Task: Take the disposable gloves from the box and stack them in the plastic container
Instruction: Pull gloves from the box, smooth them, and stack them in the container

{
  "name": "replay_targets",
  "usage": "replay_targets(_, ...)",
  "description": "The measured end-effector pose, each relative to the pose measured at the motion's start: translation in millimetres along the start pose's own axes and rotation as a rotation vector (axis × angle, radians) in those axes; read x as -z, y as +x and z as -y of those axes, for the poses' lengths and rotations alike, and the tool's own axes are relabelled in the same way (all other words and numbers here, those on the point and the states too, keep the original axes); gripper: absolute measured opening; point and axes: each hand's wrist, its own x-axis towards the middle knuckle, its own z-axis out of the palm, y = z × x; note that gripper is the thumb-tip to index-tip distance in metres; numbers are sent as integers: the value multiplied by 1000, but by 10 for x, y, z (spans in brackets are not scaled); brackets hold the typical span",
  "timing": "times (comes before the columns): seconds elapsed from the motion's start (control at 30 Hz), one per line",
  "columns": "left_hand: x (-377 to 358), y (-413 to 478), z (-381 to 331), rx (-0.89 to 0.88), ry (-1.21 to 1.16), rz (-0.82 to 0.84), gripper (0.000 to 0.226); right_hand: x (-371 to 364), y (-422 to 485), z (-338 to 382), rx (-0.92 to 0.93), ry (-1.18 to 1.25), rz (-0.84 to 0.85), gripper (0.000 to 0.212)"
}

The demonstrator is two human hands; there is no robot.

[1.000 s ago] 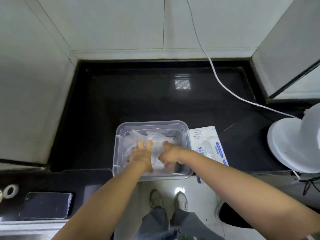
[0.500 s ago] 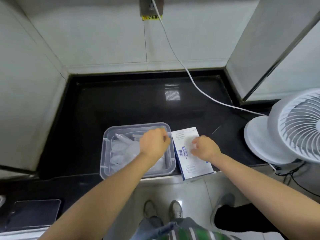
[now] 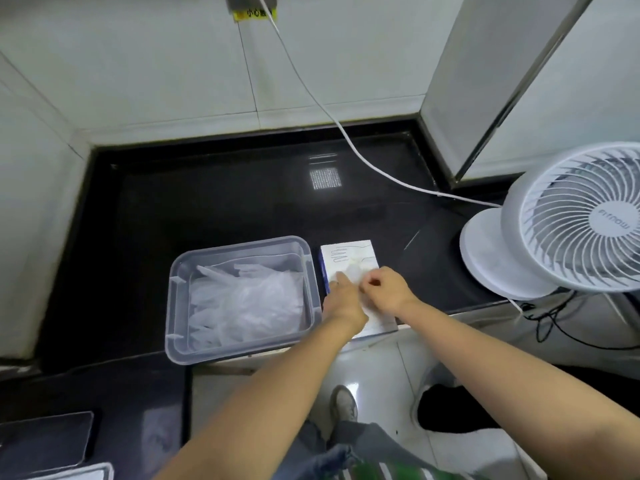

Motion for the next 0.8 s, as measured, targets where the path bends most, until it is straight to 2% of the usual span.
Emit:
replay_targets(0.1, -17, 44, 12, 17, 2, -55, 82, 97, -25, -56, -77, 402, 64, 29)
replay_targets(0.2, -26, 62, 34, 19, -15, -47, 82, 106, -27, -132, -128, 566, 8, 16)
replay_targets(0.37, -57, 41, 36, 21, -23, -65, 81, 113, 13, -73, -33, 262, 21, 34)
replay_targets(0.5, -43, 51, 37, 18, -16, -68, 86, 186, 8, -55, 96, 383, -31, 30)
replay_targets(0.63, -64, 46, 23, -13, 57, -42, 98, 168, -13, -174, 46, 396, -69, 30)
replay_targets(0.73, -85, 34, 13, -28, 84, -30, 100, 201, 11, -177, -28, 210, 9, 28)
replay_targets(0.8, -75, 30, 10, -33, 102, -31, 100, 221, 21, -125, 1, 113, -47, 40)
